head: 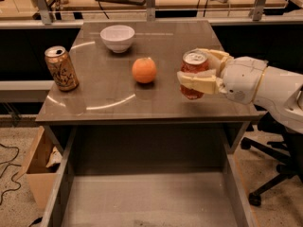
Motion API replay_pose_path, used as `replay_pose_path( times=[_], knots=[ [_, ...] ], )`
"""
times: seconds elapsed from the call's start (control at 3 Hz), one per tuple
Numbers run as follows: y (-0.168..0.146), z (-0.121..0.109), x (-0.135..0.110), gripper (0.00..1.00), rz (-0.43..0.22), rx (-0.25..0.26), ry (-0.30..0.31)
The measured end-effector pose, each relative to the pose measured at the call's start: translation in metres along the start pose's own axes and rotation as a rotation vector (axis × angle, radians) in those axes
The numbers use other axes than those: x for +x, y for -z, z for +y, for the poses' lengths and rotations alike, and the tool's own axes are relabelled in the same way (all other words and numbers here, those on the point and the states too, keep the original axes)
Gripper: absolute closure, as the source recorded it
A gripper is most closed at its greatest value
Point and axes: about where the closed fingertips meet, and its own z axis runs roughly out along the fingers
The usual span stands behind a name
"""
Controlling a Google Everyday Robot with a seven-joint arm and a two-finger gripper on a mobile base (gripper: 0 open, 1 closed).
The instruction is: Pick coke can from top drawer and place on counter
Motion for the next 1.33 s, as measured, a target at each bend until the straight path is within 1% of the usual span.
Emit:
replay_pose_path(
  times=[0.33, 0.67, 1.0, 1.33],
  knots=[
    [0.001, -0.009, 0.017, 1.0, -0.005, 0.037, -0.013],
    [0.001, -0.016, 0.039, 1.0, -0.004, 0.064, -0.052],
    [0.001, -0.021, 0.061, 1.0, -0.011, 0.071, -0.089],
    [0.003, -0.022, 0.078, 0.82, -0.001, 0.07, -0.126]
  ],
)
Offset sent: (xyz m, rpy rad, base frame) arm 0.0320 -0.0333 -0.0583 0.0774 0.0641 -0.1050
